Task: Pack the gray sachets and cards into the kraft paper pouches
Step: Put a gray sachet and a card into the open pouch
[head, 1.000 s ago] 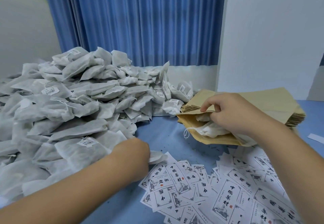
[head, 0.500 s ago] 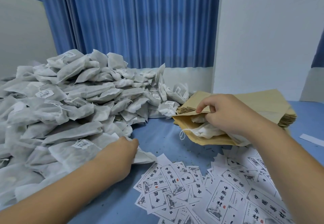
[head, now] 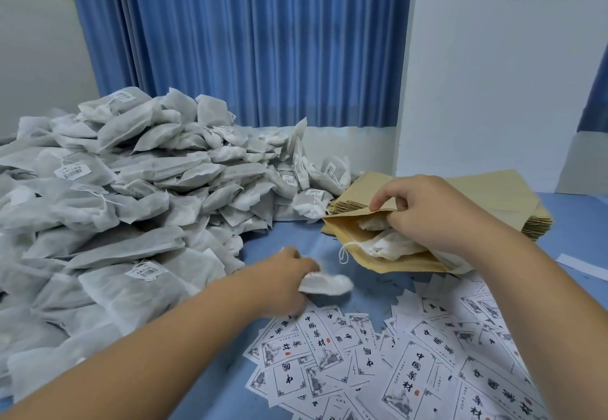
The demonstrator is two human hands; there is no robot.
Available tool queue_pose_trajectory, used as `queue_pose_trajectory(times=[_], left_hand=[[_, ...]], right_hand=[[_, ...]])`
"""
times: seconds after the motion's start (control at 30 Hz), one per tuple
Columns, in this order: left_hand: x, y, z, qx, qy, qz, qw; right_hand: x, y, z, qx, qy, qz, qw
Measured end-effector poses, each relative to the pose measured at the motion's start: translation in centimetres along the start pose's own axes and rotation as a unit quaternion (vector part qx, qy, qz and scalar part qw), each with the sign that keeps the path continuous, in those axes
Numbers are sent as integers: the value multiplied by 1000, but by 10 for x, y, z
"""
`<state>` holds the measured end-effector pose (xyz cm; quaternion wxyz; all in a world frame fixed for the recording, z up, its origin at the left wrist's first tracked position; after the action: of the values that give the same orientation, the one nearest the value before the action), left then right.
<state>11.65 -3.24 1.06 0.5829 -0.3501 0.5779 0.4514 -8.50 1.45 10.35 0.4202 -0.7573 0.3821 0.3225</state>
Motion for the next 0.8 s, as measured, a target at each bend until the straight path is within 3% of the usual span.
queue_pose_trajectory(times=[0.07,0.17,0.23,0.33,0.43,0.53,0.7,0.8], left_hand=[[2,1,-4,-21,-66,9,998],[-1,3,-6,-35,-89,45,994],[-1,4,-8,-60,-31,62,996],[-8,4,-9,-104,143,54,983],[-14,1,-13,-143,237,-47,960],[-8,-3,-21,-173,213,-142,951],[7,-4,-29,-165,99,-68,979],[4,-5,-28,-161,62,-78,982]], right_hand=[[0,0,-1,-1,1,3,1000],[-2,1,-1,1,2,2,1000],[-3,1,-2,3,-1,-1,1000],[-5,0,-1,0,-5,-5,1000],[-6,0,-1,3,-3,-9,1000],[-5,0,-1,4,-11,1,1000],[-5,0,-1,-4,-15,1,1000],[-6,1,-1,-10,-13,3,1000]])
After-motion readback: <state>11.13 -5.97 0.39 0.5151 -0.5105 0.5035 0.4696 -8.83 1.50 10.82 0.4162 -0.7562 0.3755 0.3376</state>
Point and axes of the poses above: each hand's wrist, its own z-axis away from the middle knuckle, its own x-axis out of the palm, y = z × x, the point moved 3 cm from there along -z, towards the middle knuckle, and after that the axes turned 10 degrees about -x, right-handed, at the moved point
